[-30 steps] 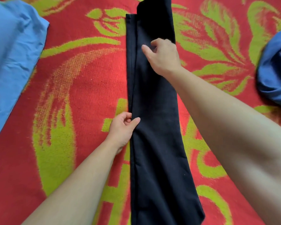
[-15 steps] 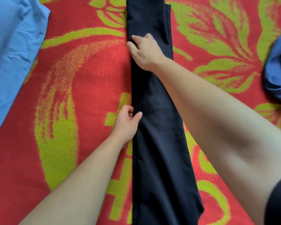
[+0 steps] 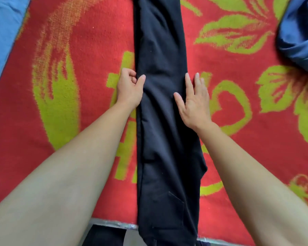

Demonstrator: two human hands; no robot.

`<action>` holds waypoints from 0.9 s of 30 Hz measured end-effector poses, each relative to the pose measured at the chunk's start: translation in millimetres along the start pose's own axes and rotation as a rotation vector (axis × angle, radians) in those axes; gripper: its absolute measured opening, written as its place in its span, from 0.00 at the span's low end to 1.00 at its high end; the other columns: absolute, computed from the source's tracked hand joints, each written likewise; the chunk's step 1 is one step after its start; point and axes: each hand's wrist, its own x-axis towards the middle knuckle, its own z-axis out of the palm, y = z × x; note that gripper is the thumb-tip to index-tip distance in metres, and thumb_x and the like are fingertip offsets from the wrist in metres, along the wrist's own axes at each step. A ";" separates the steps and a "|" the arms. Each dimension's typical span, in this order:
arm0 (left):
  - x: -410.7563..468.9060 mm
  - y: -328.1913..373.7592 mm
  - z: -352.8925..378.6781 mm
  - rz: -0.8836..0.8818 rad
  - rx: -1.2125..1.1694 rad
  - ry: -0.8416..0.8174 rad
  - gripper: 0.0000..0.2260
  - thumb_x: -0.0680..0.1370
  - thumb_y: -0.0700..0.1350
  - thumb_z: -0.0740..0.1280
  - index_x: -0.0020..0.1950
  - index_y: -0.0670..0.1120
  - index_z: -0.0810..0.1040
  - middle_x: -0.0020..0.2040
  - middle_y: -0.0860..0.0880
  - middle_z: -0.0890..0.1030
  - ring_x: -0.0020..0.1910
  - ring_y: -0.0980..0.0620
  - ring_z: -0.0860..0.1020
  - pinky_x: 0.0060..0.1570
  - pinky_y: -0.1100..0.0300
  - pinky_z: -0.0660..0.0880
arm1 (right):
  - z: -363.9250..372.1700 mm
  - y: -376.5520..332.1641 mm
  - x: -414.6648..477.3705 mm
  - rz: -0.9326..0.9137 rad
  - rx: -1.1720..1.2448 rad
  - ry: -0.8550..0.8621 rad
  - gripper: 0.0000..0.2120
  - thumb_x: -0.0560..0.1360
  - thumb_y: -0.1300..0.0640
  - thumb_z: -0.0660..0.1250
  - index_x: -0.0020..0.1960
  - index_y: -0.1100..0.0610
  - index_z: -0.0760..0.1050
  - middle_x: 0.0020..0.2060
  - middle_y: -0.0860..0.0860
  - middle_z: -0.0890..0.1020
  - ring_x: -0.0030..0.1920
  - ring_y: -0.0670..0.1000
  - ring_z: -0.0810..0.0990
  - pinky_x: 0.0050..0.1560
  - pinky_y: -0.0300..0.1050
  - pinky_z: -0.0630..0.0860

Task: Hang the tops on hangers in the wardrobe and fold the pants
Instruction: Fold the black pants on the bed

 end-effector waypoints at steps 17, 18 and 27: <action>-380.9 -125.6 -11.8 -0.235 0.457 -0.100 0.20 0.82 0.57 0.58 0.38 0.44 0.65 0.42 0.45 0.71 0.47 0.41 0.71 0.52 0.46 0.68 | 51.4 82.5 -377.1 0.330 0.310 -0.321 0.21 0.76 0.34 0.62 0.51 0.52 0.74 0.44 0.48 0.73 0.49 0.53 0.75 0.51 0.51 0.73; -392.1 -127.9 -14.1 -0.285 0.421 -0.127 0.21 0.81 0.60 0.57 0.37 0.44 0.64 0.42 0.47 0.70 0.47 0.42 0.70 0.52 0.47 0.68 | 54.4 83.8 -388.0 0.300 0.303 -0.395 0.22 0.76 0.32 0.60 0.49 0.51 0.74 0.44 0.47 0.72 0.49 0.53 0.75 0.51 0.50 0.72; -484.4 -156.3 -40.3 -0.612 -0.039 -0.350 0.16 0.75 0.64 0.67 0.53 0.55 0.81 0.50 0.59 0.83 0.54 0.55 0.81 0.54 0.58 0.76 | 49.1 85.3 -442.2 0.498 0.742 -0.832 0.24 0.76 0.38 0.68 0.62 0.52 0.66 0.58 0.45 0.77 0.55 0.43 0.79 0.52 0.36 0.73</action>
